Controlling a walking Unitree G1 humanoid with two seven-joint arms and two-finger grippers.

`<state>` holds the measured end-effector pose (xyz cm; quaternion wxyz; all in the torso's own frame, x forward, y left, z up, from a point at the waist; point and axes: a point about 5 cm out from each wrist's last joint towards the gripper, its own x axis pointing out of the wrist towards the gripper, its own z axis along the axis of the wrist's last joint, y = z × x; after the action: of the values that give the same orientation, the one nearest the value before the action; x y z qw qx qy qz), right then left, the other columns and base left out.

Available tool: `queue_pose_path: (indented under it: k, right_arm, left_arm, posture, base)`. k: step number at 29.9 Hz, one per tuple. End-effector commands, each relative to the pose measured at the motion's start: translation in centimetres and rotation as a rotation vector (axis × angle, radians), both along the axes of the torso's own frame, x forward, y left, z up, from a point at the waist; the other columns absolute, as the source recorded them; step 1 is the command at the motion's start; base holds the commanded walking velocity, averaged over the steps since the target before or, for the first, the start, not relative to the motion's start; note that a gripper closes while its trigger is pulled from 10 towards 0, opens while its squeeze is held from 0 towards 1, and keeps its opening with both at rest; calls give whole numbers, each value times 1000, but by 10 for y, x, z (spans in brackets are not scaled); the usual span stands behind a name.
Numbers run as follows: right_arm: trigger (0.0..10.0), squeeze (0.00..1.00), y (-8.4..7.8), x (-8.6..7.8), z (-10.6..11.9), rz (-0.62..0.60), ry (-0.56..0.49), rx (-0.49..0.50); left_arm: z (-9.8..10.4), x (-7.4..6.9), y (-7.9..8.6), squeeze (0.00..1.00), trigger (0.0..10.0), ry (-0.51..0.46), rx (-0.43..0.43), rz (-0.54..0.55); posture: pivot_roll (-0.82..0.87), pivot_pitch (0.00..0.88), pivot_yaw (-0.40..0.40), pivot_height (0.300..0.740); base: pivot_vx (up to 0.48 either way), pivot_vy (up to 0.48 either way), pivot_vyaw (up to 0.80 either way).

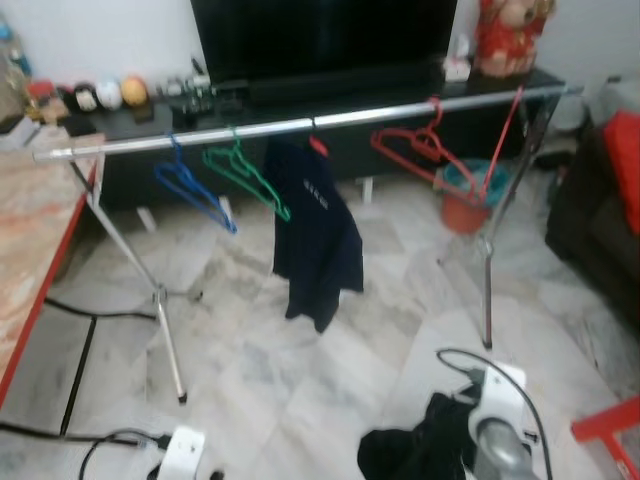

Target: Hang hanger

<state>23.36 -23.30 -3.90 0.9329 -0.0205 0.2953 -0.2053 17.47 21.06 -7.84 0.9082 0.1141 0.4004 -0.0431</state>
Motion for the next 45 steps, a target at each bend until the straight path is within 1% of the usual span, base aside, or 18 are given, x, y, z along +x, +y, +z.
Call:
queue_pose_path:
  k: [1,5,10,14,17,20,22,27,31,35,39,45]
  right_arm:
    - [10000,0,5,6,4,1,-37,5]
    - [10000,0,-2,13,14,-18,-108,-32]
    - [10000,0,-5,17,18,-21,-125,-42]
    - [10000,0,-2,20,20,-14,-133,-35]
    - [10000,0,-1,20,20,-11,-135,-34]
    - [10000,0,2,21,19,-2,-134,-29]
    - [10000,0,4,20,18,10,-127,-24]
    - [10000,0,4,18,16,11,-121,-21]
    - [10000,0,4,18,16,15,-120,-16]
    - [10000,0,9,18,15,35,-123,-1]
    - [10000,0,13,17,12,57,-100,-8]
    - [10000,0,13,14,9,62,-79,-6]
  left_arm:
    - [-2,-6,6,0,10000,24,14,10]
    - [-1,-5,6,0,10000,19,12,8]
    - [-1,-4,5,0,10000,16,11,6]
    - [-1,-3,4,0,10000,10,9,4]
    - [-1,-3,4,0,10000,9,9,4]
    - [0,-2,5,0,10000,5,9,6]
    - [2,1,4,0,10000,-16,-6,15]
    - [3,4,1,0,10000,-37,-21,12]
    - [3,4,1,0,10000,-27,-20,11]
    - [2,2,0,0,10000,-23,-24,14]
    - [2,2,1,0,10000,-23,-20,16]
    - [2,2,2,0,10000,-26,-21,17]
  posture:
    - [-80,0,29,740]
    - [-80,0,30,740]
    - [-80,0,30,740]
    - [-78,0,29,740]
    - [-78,0,29,740]
    - [-77,0,29,740]
    - [-77,0,28,740]
    - [-79,0,27,740]
    - [-81,0,27,740]
    - [-80,0,27,740]
    - [-78,0,27,740]
    - [-78,0,28,740]
  base:
    - [0,-322,0]
    - [0,-321,0]
    - [0,-319,0]
    - [0,-319,0]
    - [0,-319,0]
    - [0,0,0]
    - [0,0,0]
    - [0,0,0]
    - [0,0,0]
    - [0,0,0]
    - [0,0,0]
    - [254,0,0]
